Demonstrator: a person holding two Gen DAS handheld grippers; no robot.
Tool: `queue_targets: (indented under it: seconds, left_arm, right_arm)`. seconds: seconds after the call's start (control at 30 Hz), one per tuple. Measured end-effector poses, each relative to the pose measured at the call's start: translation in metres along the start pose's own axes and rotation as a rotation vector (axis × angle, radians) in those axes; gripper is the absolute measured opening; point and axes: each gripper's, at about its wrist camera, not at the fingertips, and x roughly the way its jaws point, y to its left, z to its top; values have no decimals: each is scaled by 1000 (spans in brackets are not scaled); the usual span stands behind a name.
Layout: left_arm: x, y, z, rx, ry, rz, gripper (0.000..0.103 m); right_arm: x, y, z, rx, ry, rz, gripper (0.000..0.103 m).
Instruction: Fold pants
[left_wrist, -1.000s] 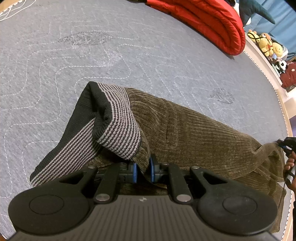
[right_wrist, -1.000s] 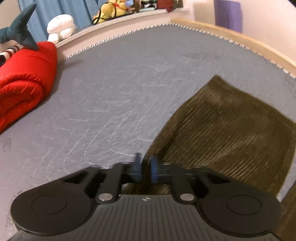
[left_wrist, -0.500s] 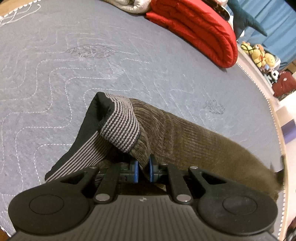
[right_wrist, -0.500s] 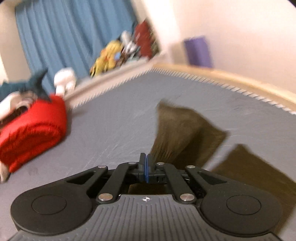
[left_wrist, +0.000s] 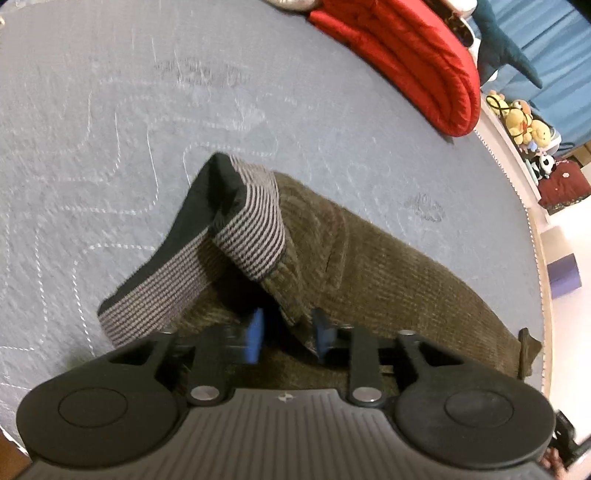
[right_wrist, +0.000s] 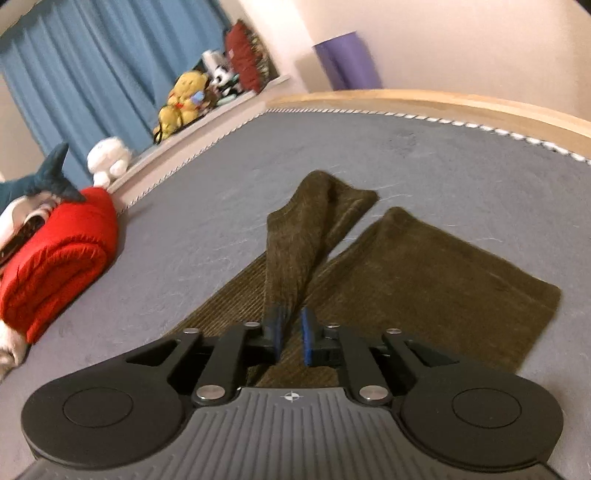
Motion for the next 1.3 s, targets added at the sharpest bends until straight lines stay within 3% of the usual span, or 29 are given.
queue_targets:
  seconds: [0.2,0.47,0.57,0.6,0.7,0.83,1.0,1.07,1.17,1.23,1.3]
  left_arm:
    - [19,5,12,-27,24,6,54]
    - [32,-3,21,-3,1,33,54]
    - [34,-7,24,9,-15,53,50]
    - [35,-8,25,13,-23,72,39]
    - [31,-10,26,24,-45,82,26]
    - [8,-17,27,63,-131,43,19]
    - [-40,1,25,0,-223,-46,16]
    - [-54,16,19,-6,-209,-58,16]
    - [-46,39,11,-1,-101,11,21]
    - [-32,52,9,-34,-21,53,31]
    - [-28,64,9,-83,-5,107,33]
  right_arm:
    - [49,30,-2,-139,29,-47,52]
    - [101,43,-7,-192,62,-129,55]
    - [110,50,-9,-237,67,-147,53]
    - [113,51,-9,-252,71,-163,42]
    - [114,47,-4,-240,56,-185,14]
    - [84,39,10,-168,-16,-126,11]
    - [8,37,30,-76,-104,-37,10]
    - [-25,23,27,-14,-58,-73,10]
    - [-36,-14,0,82,135,-162,11]
    - [-25,-50,-19,156,265,-242,12]
    - [-25,-82,-19,232,232,-307,17]
